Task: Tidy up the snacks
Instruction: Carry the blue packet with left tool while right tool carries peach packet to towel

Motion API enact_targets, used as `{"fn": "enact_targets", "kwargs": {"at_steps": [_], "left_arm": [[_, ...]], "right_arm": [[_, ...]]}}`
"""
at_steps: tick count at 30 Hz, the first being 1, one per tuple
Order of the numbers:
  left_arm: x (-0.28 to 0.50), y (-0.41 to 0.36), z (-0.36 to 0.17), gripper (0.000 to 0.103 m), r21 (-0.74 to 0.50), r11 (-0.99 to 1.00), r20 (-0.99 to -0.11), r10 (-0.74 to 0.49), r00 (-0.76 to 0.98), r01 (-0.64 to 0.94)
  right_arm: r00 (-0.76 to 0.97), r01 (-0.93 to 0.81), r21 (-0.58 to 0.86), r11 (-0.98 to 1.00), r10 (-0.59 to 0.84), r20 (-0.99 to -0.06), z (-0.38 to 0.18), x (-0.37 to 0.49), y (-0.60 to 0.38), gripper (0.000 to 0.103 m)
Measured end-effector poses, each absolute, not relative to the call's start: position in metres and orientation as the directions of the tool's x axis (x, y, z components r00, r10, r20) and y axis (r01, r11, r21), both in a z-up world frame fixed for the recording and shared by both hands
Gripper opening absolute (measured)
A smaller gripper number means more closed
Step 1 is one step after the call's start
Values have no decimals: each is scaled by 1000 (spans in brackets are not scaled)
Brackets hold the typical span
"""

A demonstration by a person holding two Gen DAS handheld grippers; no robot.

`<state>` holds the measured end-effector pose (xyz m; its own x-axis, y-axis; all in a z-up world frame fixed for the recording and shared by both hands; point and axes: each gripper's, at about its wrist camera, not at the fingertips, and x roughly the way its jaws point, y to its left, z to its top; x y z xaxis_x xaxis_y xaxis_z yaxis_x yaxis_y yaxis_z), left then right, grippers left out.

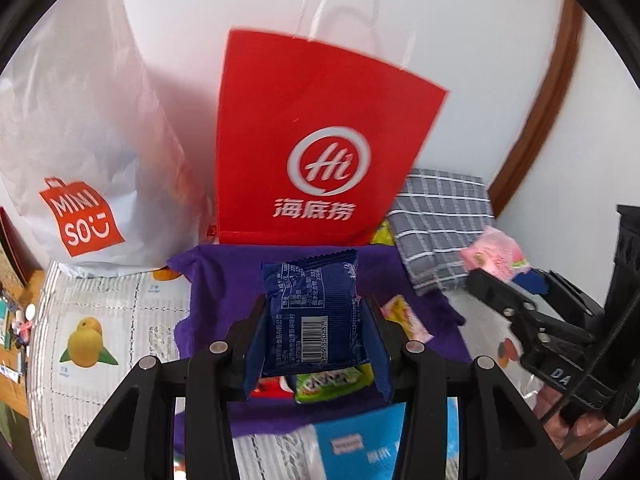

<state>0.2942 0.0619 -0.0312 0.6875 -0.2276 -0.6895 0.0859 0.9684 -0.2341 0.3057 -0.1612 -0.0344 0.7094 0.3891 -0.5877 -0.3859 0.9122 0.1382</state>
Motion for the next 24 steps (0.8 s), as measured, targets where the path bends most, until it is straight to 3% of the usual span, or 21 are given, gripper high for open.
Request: {"fn": "enact_targets", "kwargs": {"at_steps": [24], "left_arm": [[343,86,-109,42,-214,976,-825,-162,542,-34]], "right_arm": [[497,-338,169,926,328,-803,-121,373,-177,58]]}}
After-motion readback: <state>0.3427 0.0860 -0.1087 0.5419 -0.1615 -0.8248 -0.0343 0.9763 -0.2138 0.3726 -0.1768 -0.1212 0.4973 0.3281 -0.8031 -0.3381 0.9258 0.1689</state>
